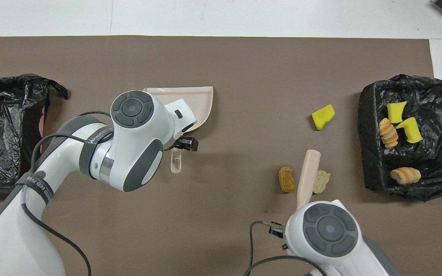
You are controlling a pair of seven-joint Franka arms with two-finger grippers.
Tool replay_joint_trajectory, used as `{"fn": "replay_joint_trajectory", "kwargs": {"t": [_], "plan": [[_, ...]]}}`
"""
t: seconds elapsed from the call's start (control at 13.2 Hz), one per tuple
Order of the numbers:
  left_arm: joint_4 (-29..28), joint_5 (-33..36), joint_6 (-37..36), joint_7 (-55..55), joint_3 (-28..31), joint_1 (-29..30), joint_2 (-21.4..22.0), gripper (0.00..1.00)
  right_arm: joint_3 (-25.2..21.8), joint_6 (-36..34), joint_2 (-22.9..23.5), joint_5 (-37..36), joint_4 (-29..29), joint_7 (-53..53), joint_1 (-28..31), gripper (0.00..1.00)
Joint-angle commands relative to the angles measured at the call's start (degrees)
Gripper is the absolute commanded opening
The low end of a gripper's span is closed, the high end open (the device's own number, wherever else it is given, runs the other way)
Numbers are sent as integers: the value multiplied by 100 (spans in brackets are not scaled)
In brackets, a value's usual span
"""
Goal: Sweep and dump trash in bin
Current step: 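Grasp the dustpan handle with the left gripper while the right gripper grasps the brush, then pull the dustpan near the bread while the right gripper sweeps bread in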
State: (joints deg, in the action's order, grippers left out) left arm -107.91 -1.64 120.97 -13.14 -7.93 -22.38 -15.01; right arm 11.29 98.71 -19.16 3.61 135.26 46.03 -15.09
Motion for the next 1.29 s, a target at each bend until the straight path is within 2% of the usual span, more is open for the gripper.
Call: {"fn": "replay_joint_trajectory", "kwargs": {"t": [0.0,0.23,0.3,0.38,0.46,0.61,0.76,0.91,1.06,1.21], "plan": [[-353,-3,304,13,81,-135,147,100,75,52,-246,-44,430,-960,986,0],[-397,-12,181,-39,72,-197,191,100,84,323,-387,-44,931,-1341,1333,0],[-397,-20,42,-57,63,-206,200,56,93,403,-352,-44,984,-1351,1333,0],[-397,-29,-151,-66,72,-206,244,23,102,395,-308,-44,993,-1368,1316,0],[-371,-29,-249,-57,72,-232,244,0,102,395,-273,-27,994,-1316,1263,0],[-336,-29,-198,135,72,-206,218,0,111,613,-115,357,1081,-1219,1036,0],[-283,23,-206,861,81,-153,200,0,111,894,51,535,1047,-1079,729,0],[-239,32,-223,1792,151,39,244,0,111,1596,437,746,933,-754,333,0],[-187,41,-293,3301,160,321,296,0,111,1599,780,1053,468,-735,305,0],[-204,172,-355,4438,178,636,533,0,119,1573,1053,1352,81,-735,226,0]]}}
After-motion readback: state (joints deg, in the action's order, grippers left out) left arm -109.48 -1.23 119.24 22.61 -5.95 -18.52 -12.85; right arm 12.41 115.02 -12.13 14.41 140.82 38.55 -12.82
